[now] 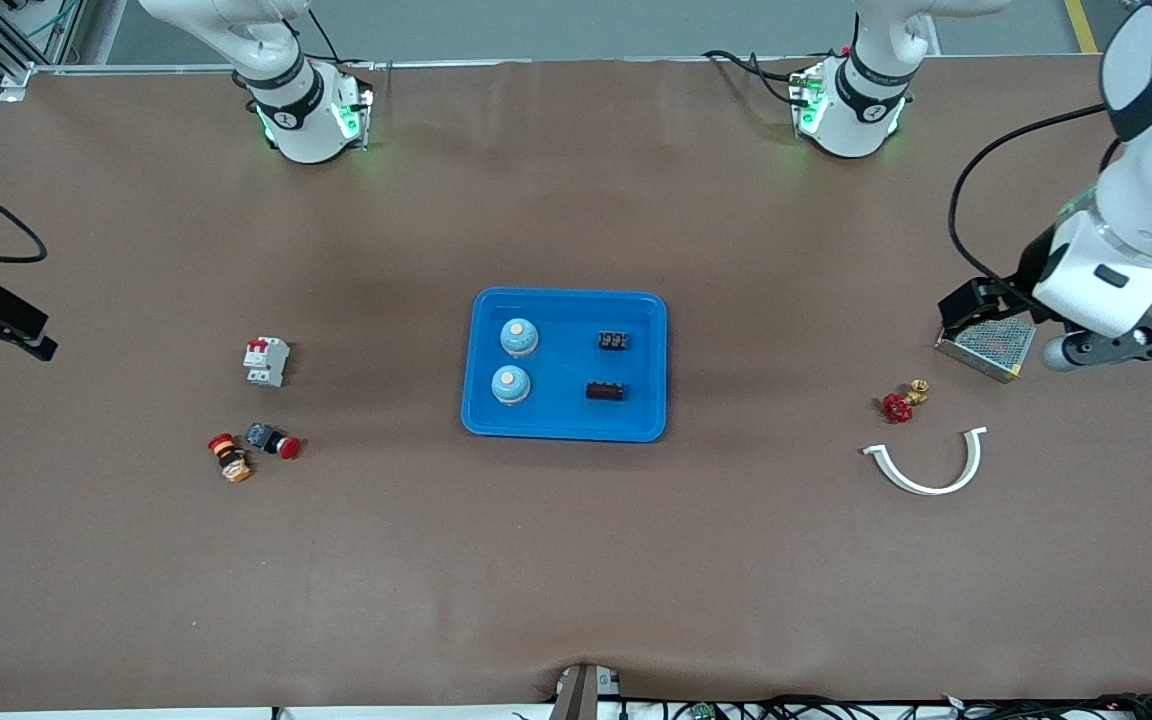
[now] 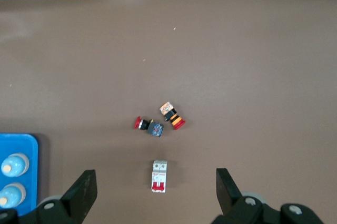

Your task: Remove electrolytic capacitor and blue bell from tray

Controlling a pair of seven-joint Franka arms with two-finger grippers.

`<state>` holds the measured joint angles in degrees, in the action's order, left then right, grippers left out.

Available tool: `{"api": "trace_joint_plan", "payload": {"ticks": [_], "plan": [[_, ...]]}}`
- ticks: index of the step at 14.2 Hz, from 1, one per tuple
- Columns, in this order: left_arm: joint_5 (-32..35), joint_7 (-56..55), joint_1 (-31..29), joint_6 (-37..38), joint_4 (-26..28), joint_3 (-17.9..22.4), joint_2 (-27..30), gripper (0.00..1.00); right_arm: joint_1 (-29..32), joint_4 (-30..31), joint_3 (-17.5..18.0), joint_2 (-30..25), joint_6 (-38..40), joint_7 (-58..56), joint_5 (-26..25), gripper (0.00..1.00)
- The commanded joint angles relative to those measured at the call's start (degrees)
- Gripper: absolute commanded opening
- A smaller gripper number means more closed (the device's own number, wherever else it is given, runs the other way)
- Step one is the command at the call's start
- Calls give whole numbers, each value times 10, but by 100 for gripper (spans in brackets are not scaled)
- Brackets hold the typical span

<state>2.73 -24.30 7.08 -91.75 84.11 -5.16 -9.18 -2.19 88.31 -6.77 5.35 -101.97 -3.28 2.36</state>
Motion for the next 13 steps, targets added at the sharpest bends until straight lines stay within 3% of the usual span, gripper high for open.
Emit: {"api": "trace_joint_plan", "payload": {"ticks": [1,5,9,13], "plan": [[-15,-84,5,4,11,-12,2,100,-16,0,-1,11,6,1,-4,100],[-57,-221,12,-8,15,-19,-9,100,-47,1,-1,27,48,10,5,100],[-62,-390,57,-43,15,-20,-46,100,-70,19,-1,44,48,17,38,100],[-54,-534,105,-104,18,-20,-93,100,-115,27,-1,58,48,114,42,100]]}}
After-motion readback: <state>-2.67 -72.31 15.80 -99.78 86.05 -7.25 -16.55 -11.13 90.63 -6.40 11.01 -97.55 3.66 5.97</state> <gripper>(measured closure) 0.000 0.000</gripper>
